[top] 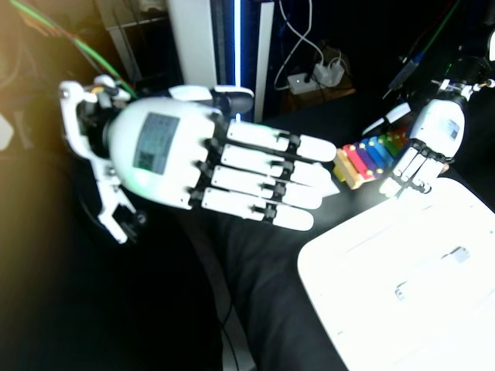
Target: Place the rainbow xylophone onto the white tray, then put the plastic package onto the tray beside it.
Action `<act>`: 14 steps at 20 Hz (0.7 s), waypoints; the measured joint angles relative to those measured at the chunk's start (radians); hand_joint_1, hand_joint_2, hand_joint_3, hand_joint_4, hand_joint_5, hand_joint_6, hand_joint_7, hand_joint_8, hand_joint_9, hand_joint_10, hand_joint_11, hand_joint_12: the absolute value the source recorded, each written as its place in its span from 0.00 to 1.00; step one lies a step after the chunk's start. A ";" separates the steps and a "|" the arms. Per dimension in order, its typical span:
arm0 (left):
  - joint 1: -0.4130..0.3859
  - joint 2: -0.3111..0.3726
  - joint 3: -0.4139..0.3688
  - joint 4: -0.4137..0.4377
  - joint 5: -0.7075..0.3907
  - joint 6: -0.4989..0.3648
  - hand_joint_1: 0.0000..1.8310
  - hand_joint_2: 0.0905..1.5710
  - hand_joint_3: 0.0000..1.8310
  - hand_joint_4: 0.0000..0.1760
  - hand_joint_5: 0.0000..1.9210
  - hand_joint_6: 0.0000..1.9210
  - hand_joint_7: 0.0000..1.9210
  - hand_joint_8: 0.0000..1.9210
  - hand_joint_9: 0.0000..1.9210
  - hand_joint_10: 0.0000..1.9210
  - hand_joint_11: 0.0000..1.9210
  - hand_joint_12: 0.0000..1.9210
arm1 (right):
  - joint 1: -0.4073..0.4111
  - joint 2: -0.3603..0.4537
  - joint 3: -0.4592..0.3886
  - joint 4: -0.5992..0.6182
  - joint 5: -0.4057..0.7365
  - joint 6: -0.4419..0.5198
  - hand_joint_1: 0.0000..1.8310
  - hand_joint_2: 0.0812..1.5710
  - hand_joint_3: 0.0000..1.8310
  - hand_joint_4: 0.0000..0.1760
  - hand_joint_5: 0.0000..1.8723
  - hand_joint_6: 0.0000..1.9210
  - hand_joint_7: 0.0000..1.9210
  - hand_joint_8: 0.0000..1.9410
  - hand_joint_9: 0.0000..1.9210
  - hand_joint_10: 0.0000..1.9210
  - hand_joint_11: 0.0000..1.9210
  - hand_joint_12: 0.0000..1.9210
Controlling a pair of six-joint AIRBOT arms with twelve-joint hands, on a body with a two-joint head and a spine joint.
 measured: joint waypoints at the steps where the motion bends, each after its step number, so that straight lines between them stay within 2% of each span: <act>1: 0.000 0.000 0.000 -0.001 -0.003 0.000 0.49 0.66 0.00 0.08 0.24 0.01 0.29 0.00 0.30 0.01 0.21 0.15 | 0.000 0.000 0.000 0.000 0.000 0.000 0.24 0.50 0.00 0.00 0.00 0.00 0.00 0.00 0.00 0.00 0.00 0.00; 4: 0.000 0.000 0.000 -0.009 -0.008 0.001 0.48 0.68 0.00 0.00 0.24 0.00 0.28 0.00 0.30 0.00 0.21 0.14 | 0.000 -0.001 0.000 0.000 0.000 0.000 0.23 0.50 0.00 0.00 0.00 0.00 0.00 0.00 0.00 0.00 0.00 0.00; 9: 0.000 -0.004 0.009 -0.013 -0.016 0.001 0.50 0.67 0.00 0.00 0.25 0.00 0.28 0.00 0.30 0.00 0.21 0.15 | 0.000 -0.001 0.000 0.000 0.001 0.000 0.24 0.51 0.00 0.00 0.00 0.00 0.00 0.00 0.00 0.00 0.00 0.00; 11: -0.004 -0.008 0.014 -0.016 -0.019 0.002 0.51 0.67 0.00 0.03 0.26 0.00 0.28 0.00 0.30 0.00 0.18 0.22 | 0.000 -0.001 0.000 0.000 0.002 0.000 0.23 0.50 0.00 0.00 0.00 0.00 0.00 0.00 0.00 0.00 0.00 0.00; 12: -0.008 -0.010 0.016 -0.027 -0.019 0.016 0.54 0.68 0.00 0.00 0.28 0.01 0.31 0.01 0.33 0.01 0.21 0.25 | 0.000 -0.001 0.000 0.000 0.003 0.000 0.23 0.50 0.00 0.00 0.00 0.00 0.00 0.00 0.00 0.00 0.00 0.00; 13: -0.013 -0.012 0.016 -0.039 -0.016 0.040 0.56 0.69 0.01 0.11 0.29 0.05 0.33 0.02 0.36 0.02 0.22 0.32 | 0.000 -0.001 0.000 0.000 0.003 0.000 0.23 0.50 0.00 0.00 0.00 0.00 0.00 0.00 0.00 0.00 0.00 0.00; 14: -0.014 -0.013 0.016 -0.043 -0.016 0.046 0.57 0.69 0.02 0.21 0.22 0.26 0.33 0.05 0.38 0.03 0.21 0.38 | 0.000 -0.001 0.000 0.000 0.003 0.000 0.24 0.50 0.00 0.04 0.00 0.00 0.00 0.00 0.00 0.00 0.00 0.00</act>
